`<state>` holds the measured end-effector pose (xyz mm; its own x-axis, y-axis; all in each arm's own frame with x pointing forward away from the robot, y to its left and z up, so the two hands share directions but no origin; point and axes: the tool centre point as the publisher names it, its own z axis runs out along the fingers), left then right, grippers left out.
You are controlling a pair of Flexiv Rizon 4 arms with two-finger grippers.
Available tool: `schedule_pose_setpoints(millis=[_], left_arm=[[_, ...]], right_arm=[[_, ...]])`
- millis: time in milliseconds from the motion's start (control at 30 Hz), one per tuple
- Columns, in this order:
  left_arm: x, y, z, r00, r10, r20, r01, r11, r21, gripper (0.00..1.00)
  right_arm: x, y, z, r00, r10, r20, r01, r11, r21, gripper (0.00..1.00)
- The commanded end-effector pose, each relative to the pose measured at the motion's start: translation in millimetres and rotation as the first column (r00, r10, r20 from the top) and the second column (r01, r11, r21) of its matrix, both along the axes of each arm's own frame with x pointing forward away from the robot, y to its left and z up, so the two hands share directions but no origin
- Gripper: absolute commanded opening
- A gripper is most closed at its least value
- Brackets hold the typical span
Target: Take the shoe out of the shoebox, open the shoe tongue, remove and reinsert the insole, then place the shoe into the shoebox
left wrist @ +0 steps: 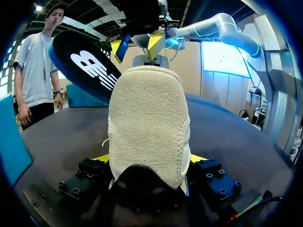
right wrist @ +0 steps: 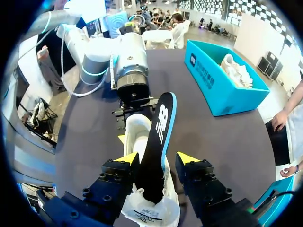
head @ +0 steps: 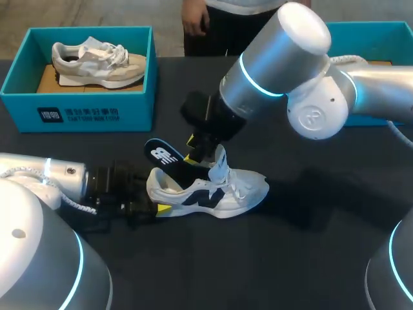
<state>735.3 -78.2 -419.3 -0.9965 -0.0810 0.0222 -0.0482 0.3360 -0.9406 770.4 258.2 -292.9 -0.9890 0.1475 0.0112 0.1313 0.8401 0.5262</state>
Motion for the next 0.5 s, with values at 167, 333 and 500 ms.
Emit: schedule_pose_setpoints(millis=[167, 333, 500], left_arm=[[0.9, 1.0, -2.2, 1.0, -0.001, -0.001, 0.001, 1.0, 0.001, 0.0], [0.9, 1.0, -2.2, 1.0, -0.001, -0.001, 0.001, 1.0, 0.001, 0.0], [0.9, 1.0, -2.2, 1.0, -0.001, -0.001, 0.001, 1.0, 0.001, 0.0]], right_arm=[[5.1, 8.2, -4.8, 0.999, 0.03, -0.035, -0.032, 0.996, -0.078, 0.5], [9.3, 14.8, -5.8, 0.996, 0.054, -0.069, -0.065, 0.982, -0.177, 0.51], [14.0, 20.8, -4.5, 0.995, 0.066, -0.072, -0.08, 0.972, -0.22, 0.53]])
